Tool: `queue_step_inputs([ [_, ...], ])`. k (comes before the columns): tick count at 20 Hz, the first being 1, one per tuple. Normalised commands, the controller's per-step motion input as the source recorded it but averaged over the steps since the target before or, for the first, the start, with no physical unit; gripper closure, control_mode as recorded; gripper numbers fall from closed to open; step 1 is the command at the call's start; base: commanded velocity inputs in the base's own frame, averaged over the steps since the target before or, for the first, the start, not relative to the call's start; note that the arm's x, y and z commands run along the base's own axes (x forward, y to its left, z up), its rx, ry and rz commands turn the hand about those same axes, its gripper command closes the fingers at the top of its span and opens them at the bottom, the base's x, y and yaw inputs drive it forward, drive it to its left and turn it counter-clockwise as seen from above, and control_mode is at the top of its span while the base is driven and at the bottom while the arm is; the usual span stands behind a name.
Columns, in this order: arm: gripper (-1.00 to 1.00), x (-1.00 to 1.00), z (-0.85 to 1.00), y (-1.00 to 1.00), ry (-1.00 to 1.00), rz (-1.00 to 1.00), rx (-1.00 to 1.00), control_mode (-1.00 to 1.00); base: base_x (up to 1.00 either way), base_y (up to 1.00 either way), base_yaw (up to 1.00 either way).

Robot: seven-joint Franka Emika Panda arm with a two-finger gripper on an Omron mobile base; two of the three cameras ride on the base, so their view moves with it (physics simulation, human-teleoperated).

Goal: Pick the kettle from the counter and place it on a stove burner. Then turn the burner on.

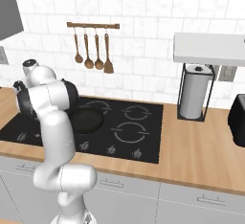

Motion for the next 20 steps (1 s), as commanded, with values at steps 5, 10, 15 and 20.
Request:
queue_step_inputs([
  [5,-1.00,-0.07,0.34,-0.04,0.00,0.00,-0.04,-1.00,0.00,0.00,0.00],
  [10,-1.00,-0.66,0.69,-0.20,0.04,0.00,-0.01,-1.00,0.00,0.00,0.00],
  [15,-1.00,-1.00,0.17,-0.29,0.04,0.00,0.00,-1.00,0.00,0.00,0.00],
  [20,-1.00,-1.00,-0.05,-0.14,0.11,0.00,-0.02,-1.00,0.00,0.00,0.00],
])
